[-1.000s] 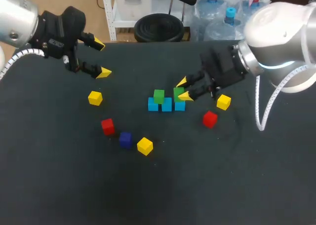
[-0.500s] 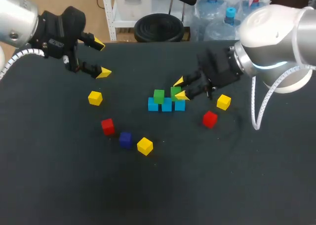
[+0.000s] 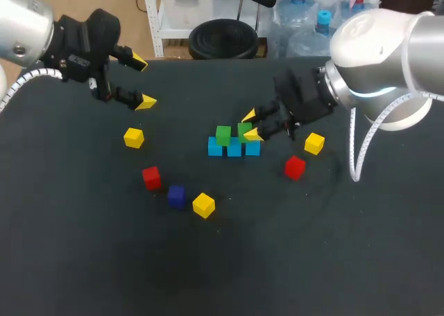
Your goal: Place the blue cubes, place green cubes on the blue cubes, place the yellow cubes on the green cubes, then place the red cubes on the yellow cubes, and place purple cube on the red cubes.
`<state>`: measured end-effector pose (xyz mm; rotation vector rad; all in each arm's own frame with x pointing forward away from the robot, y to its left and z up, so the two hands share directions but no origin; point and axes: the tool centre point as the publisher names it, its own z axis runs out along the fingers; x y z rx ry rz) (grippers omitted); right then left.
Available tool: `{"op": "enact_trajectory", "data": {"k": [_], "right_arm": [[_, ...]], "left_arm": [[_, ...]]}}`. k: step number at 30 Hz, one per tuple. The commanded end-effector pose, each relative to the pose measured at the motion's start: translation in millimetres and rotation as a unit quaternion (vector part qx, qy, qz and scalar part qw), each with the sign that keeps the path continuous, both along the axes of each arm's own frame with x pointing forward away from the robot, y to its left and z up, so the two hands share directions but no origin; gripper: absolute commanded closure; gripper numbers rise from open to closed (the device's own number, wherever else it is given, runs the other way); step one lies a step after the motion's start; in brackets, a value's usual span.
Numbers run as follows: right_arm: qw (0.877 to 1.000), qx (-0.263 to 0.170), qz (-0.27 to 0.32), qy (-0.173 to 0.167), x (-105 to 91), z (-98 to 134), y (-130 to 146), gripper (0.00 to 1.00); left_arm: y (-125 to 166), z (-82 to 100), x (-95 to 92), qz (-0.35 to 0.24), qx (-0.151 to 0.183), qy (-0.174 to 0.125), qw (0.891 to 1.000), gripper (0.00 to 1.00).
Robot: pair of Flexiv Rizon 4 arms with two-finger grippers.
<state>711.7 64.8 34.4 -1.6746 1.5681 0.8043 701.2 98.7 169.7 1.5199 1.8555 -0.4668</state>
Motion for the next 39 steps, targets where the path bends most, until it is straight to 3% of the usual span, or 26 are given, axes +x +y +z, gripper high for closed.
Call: {"op": "enact_trajectory", "data": {"k": [1, 39], "right_arm": [[1.000, -0.001, 0.000, 0.001, -0.1, -1.9, 0.0, 1.00], [1.000, -0.004, -0.004, 0.008, 2.1, -8.5, 2.9, 1.00]], "left_arm": [[1.2, -1.1, -0.4, -0.001, -0.003, -0.002, 1.000, 0.00], [1.2, -1.1, -0.4, -0.001, -0.003, -0.002, 1.000, 0.00]]}}
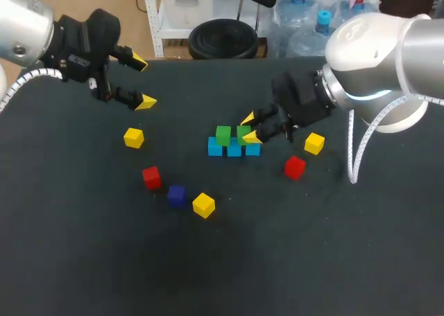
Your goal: Place the blue cubes, place green cubes on the blue cubes, place the yellow cubes on the green cubes, then place the red cubes on the yellow cubes, and place purple cube on the red cubes.
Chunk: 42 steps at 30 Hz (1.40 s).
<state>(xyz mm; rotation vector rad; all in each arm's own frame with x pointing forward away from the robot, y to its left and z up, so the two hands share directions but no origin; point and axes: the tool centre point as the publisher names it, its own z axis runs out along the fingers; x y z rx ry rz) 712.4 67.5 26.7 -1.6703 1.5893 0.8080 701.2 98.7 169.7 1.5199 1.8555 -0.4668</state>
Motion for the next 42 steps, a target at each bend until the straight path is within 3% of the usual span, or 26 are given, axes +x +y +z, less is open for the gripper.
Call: {"op": "enact_trajectory", "data": {"k": [1, 31, 39, 42], "right_arm": [[1.000, 0.000, 0.001, 0.001, 1.5, -0.9, 0.3, 1.00], [1.000, -0.002, -0.005, 0.008, 5.2, -3.3, 1.4, 1.00], [1.000, -0.002, -0.007, 0.007, 5.9, -3.0, 0.8, 0.93], [1.000, -0.002, -0.007, 0.008, 5.9, -2.7, 0.5, 0.96]], "left_arm": [[1.2, -1.1, -0.4, -0.002, -0.003, -0.002, 1.000, 0.00], [1.2, -1.1, -0.4, -0.002, -0.003, -0.002, 1.000, 0.00], [1.2, -1.1, -0.4, -0.002, -0.003, -0.002, 1.000, 0.00], [1.2, -1.1, -0.4, -0.002, -0.003, -0.002, 1.000, 0.00]]}}
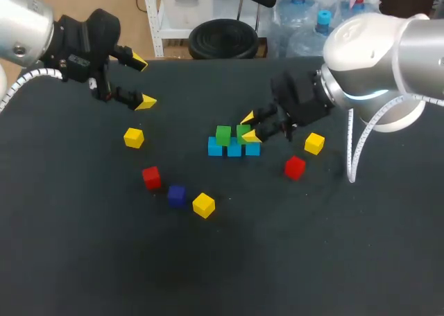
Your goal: Place the blue cubes, place green cubes on the blue cubes, place the yellow cubes on the green cubes, then place the red cubes on the yellow cubes, and place purple cube on the red cubes.
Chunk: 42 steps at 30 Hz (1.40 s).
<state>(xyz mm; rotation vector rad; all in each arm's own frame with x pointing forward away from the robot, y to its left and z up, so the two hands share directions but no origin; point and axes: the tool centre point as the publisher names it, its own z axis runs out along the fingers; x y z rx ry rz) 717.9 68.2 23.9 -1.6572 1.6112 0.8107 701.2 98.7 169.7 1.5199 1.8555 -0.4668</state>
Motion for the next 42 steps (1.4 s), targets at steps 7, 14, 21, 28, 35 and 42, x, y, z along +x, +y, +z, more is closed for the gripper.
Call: {"op": "enact_trajectory", "data": {"k": [7, 14, 21, 28, 35, 42], "right_arm": [[1.000, -0.002, 0.000, 0.001, -0.2, -1.4, -1.8, 1.00], [1.000, -0.004, 0.001, 0.005, -1.3, -2.9, -1.8, 1.00], [1.000, -0.004, 0.000, 0.004, -2.1, -2.0, -0.4, 0.98], [1.000, -0.004, -0.002, 0.003, -1.4, -1.3, -0.8, 0.95], [1.000, -0.004, -0.003, 0.003, -2.8, -0.2, -0.8, 0.93], [1.000, -0.002, -0.001, 0.003, -3.5, 1.3, -0.6, 0.66]], "left_arm": [[1.2, -1.0, -0.4, -0.002, -0.003, -0.002, 1.000, 0.00], [1.2, -1.0, -0.4, -0.002, -0.003, -0.002, 1.000, 0.00], [1.2, -1.0, -0.4, -0.002, -0.003, -0.002, 1.000, 0.00], [1.2, -1.0, -0.4, -0.002, -0.003, -0.002, 1.000, 0.00], [1.2, -1.0, -0.4, -0.002, -0.003, -0.002, 1.000, 0.00], [1.2, -1.0, -0.4, -0.002, -0.003, -0.002, 1.000, 0.00]]}}
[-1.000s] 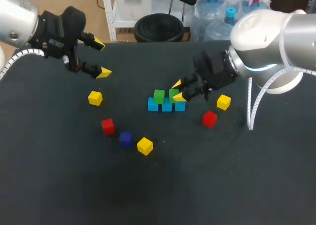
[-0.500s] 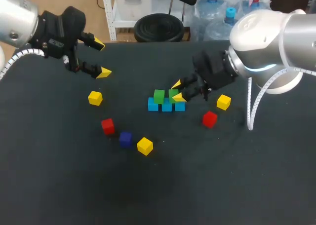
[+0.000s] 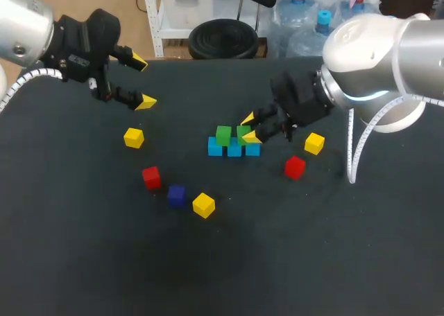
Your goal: Place the blue cubes, place green cubes on the blue cubes, place the yellow cubes on the green cubes, then place the red cubes on the yellow cubes, and place purple cube on the red cubes.
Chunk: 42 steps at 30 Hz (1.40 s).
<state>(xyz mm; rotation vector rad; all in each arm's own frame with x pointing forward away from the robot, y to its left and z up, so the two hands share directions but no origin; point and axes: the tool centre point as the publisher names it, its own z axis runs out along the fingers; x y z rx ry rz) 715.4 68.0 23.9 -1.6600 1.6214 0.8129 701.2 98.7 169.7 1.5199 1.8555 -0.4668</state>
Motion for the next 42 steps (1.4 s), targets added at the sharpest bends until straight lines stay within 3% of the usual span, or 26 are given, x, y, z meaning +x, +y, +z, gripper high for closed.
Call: {"op": "enact_trajectory", "data": {"k": [1, 4, 6, 10, 15, 27, 32, 42], "right_arm": [[1.000, 0.001, 0.000, -0.001, -0.9, 2, 0, 0.63], [1.000, 0.001, -0.001, -0.002, -0.7, 2, 0, 0.52], [1.000, 0.001, -0.001, -0.002, -0.6, 2, 0, 0.51], [1.000, 0.001, -0.002, -0.003, -0.7, 3, 0, 0.32], [1.000, 0.000, -0.003, -0.004, -1.0, 5, -2, 0.21], [1.000, 0.001, -0.017, -0.016, -2.2, 29, -16, 0.11], [0.999, 0.002, -0.037, -0.022, -4.9, 48, -33, 0.00], [0.997, -0.002, -0.069, -0.042, -18.1, 85, -76, 0.00]], "left_arm": [[1, -1.1, -0.4, -0.002, -0.003, -0.002, 1.000, 0.00], [1, -1.1, -0.4, -0.002, -0.003, -0.002, 1.000, 0.00], [1, -1.1, -0.4, -0.002, -0.003, -0.002, 1.000, 0.00], [1, -1.1, -0.4, -0.002, -0.003, -0.002, 1.000, 0.00], [1, -1.1, -0.4, -0.002, -0.003, -0.002, 1.000, 0.00], [1, -1.1, -0.4, -0.002, -0.003, -0.002, 1.000, 0.00], [1, -1.1, -0.4, -0.002, -0.003, -0.002, 1.000, 0.00], [1, -1.1, -0.4, -0.002, -0.003, -0.002, 1.000, 0.00]]}}
